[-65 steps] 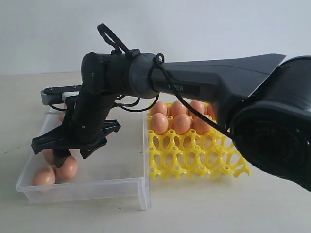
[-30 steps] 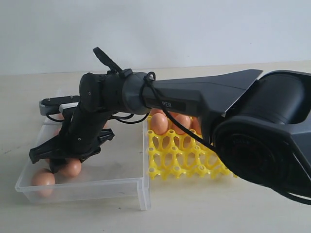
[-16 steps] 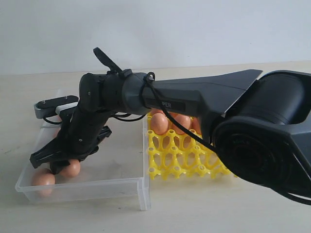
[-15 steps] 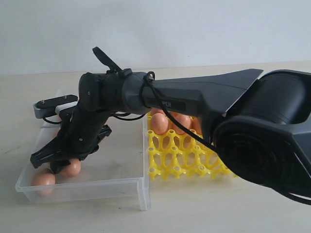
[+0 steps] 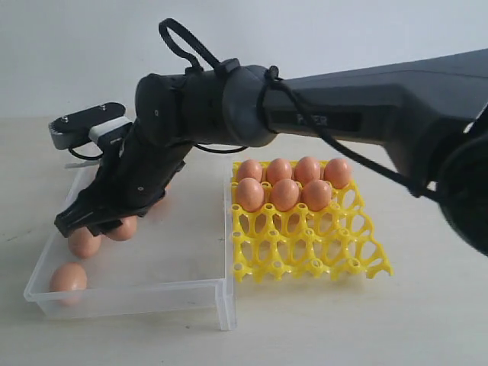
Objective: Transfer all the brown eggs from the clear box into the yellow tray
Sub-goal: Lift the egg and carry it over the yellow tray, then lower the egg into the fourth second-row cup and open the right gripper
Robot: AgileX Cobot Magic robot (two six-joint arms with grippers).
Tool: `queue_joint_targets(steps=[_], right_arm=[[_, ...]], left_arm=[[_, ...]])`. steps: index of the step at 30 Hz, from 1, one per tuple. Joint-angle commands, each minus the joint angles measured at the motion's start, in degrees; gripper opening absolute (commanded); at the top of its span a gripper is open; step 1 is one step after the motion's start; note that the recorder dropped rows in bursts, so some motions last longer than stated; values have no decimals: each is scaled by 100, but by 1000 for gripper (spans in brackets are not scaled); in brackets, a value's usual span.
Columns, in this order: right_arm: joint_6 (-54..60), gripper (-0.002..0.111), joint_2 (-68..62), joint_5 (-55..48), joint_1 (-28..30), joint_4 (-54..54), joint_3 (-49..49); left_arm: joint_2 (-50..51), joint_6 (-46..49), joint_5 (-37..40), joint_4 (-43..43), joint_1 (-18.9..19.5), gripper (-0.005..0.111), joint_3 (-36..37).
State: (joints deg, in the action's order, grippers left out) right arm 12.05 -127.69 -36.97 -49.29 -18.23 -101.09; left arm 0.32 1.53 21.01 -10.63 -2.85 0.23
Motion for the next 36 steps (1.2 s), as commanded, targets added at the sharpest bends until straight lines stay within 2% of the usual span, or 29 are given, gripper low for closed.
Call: queue_joint_targets(steps=[1,11,15,26,30,36], right_arm=[[189,0,767,820,2,90,1155],[189,0,2989,3242,346,122,3699],[189,0,3525,3611,795,122,4335],[151,0,3507,3931,2461,131,4997],[151,0,3218,4109,2839,131,4997],[120,0,2572,4334,2985,131,4997]], left_arm=[[-32,16,-21,-14,6,0,-23],[-32,16,-21,-14,6,0,-23],[-32,16,-21,-14,6,0,-23],[-32,16,-21,-14,6,0,-23],[-32,16,-21,-14,6,0,-23],[-32,16,-21,-14,6,0,-23]])
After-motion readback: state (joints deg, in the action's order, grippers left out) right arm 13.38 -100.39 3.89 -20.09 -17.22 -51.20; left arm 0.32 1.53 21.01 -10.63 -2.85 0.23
